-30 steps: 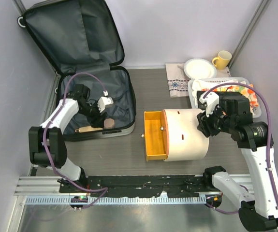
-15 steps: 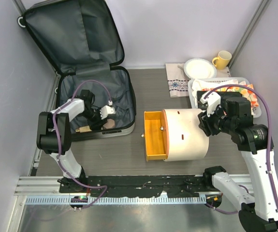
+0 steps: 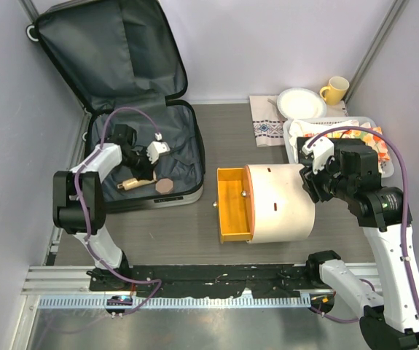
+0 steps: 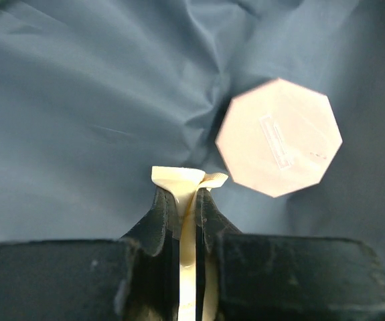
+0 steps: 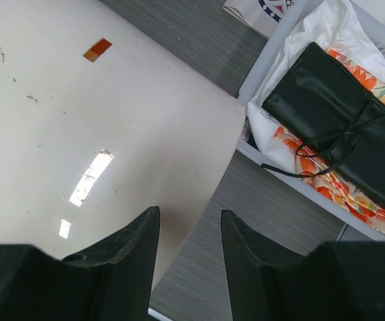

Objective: Open, take out, and arrange the luggage

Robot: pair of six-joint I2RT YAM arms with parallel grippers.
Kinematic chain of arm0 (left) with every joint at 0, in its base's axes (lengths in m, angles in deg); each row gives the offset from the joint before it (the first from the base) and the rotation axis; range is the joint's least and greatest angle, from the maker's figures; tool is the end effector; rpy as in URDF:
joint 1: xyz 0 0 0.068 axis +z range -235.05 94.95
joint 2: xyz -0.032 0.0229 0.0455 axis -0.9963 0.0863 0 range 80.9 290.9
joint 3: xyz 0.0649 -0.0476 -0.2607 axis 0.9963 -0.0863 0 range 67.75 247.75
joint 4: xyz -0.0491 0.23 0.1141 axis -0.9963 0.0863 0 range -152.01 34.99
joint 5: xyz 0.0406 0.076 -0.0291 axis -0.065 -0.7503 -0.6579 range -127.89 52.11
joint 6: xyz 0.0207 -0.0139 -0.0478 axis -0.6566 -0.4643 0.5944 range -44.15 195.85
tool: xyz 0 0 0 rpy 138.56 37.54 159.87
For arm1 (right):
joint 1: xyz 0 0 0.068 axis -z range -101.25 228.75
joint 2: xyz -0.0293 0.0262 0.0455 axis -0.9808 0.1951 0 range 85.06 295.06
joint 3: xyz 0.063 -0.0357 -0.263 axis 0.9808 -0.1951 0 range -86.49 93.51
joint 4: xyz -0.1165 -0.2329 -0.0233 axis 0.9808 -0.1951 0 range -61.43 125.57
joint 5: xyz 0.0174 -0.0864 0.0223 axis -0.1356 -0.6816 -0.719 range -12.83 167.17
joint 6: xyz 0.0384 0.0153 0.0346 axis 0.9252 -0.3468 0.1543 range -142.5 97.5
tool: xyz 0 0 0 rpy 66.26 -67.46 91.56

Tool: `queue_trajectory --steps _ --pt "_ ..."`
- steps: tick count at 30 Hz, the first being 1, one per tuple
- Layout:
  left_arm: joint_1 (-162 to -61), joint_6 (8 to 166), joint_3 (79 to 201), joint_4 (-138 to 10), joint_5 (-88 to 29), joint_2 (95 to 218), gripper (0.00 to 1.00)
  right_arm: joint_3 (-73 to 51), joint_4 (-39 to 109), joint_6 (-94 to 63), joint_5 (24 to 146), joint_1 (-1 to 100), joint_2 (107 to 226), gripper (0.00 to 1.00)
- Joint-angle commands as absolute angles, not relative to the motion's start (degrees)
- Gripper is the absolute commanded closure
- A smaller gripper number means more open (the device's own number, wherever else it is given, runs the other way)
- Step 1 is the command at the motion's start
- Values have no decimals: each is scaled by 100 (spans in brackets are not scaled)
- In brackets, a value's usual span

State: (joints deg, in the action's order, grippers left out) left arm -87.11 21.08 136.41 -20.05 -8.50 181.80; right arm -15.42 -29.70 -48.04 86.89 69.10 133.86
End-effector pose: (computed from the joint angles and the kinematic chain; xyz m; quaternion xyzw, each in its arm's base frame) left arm 0.3369 -0.0296 0.1917 0.4866 0.8261 -0.1662 0.2306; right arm 0.1270 0.0276 0.3861 -0.3084 0.8608 0.0220 0.4042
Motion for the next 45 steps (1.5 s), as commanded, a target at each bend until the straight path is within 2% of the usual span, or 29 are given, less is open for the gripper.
queue_trajectory --steps 1,10,15,19,24,31,40,45 --pt "-8663 2609 13797 -2589 -607 17714 100 -1951 -5065 -4974 8227 6908 13709 52" --pt "-8855 2952 14587 -1754 44 17195 100 -1916 -5065 -5010 8236 6908 13744 52" --pt "-9418 4303 15150 -1797 0 16949 100 -1899 -5065 -5009 8253 6908 13718 53" --pt "-10041 5674 15213 -2104 -299 16668 100 -1846 -5065 -5018 8341 6908 13736 53" --pt "-10534 8187 14827 -2895 -1079 16133 100 -1767 -5056 -4939 8447 6917 13753 53" --pt "-11721 9876 14544 -3520 -2776 15605 100 -1477 -4863 -4588 8666 6908 13815 53" --pt "-12390 12528 14598 -3940 -3245 15885 100 -1029 -4546 -4341 8675 6908 13806 52" --pt "-12574 13226 14658 -4047 -3393 16175 100 -897 -4608 -4456 8658 6908 13639 52"
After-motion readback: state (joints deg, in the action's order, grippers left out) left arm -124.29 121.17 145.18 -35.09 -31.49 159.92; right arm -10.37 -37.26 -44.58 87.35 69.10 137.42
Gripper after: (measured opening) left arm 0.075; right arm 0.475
